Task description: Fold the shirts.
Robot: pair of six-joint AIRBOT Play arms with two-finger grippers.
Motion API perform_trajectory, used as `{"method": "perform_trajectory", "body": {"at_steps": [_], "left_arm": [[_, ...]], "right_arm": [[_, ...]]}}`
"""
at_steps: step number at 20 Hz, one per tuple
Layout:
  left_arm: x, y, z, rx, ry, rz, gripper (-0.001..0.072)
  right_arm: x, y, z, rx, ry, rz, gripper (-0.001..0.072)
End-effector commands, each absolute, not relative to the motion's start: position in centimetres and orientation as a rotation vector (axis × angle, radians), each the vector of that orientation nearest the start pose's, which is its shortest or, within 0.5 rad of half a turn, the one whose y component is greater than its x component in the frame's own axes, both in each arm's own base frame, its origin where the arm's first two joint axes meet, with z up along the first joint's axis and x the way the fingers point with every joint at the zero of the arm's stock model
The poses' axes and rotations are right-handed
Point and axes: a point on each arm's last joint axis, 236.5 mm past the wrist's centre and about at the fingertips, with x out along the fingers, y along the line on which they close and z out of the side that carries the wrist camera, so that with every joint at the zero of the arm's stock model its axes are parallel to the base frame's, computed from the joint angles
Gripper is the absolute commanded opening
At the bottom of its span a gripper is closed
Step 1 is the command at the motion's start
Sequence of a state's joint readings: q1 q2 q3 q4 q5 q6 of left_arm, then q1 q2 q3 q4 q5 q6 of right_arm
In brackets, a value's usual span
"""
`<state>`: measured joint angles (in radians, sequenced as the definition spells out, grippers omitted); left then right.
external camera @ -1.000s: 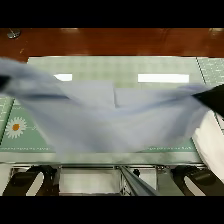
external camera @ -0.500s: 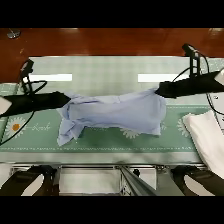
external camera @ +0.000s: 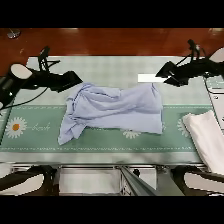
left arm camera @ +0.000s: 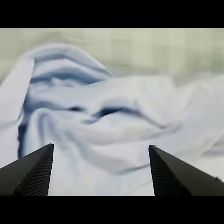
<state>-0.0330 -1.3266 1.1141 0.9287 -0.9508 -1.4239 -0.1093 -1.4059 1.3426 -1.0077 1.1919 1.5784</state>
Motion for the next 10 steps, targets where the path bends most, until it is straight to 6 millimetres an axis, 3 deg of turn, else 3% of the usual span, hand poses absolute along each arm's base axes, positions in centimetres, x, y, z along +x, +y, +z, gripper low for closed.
{"method": "perform_trajectory", "body": {"at_steps": [1,3,5,7,10], "left_arm": [[38.2,-6.0,0.3,-0.411,1.345,-0.290,0.0704],[33.5,-3.1,-2.3,-0.525,1.507,-0.238,0.0704],[29.3,-2.3,-5.1,-0.625,1.593,-0.221,0.0704],[26.7,-3.5,-7.1,-0.735,1.593,-0.260,0.0704],[25.6,-5.8,-9.2,-0.862,1.540,-0.292,0.0704]], "right_arm": [[39.0,0.0,5.4,0.401,1.308,0.116,0.0615],[34.9,-4.4,3.8,0.356,1.366,-0.023,0.0614],[31.6,-5.0,1.2,0.475,1.357,-0.060,0.0615],[29.1,-1.9,-1.1,0.636,1.298,0.029,0.0614],[27.1,2.5,-3.0,0.806,1.253,0.116,0.0615]]}}
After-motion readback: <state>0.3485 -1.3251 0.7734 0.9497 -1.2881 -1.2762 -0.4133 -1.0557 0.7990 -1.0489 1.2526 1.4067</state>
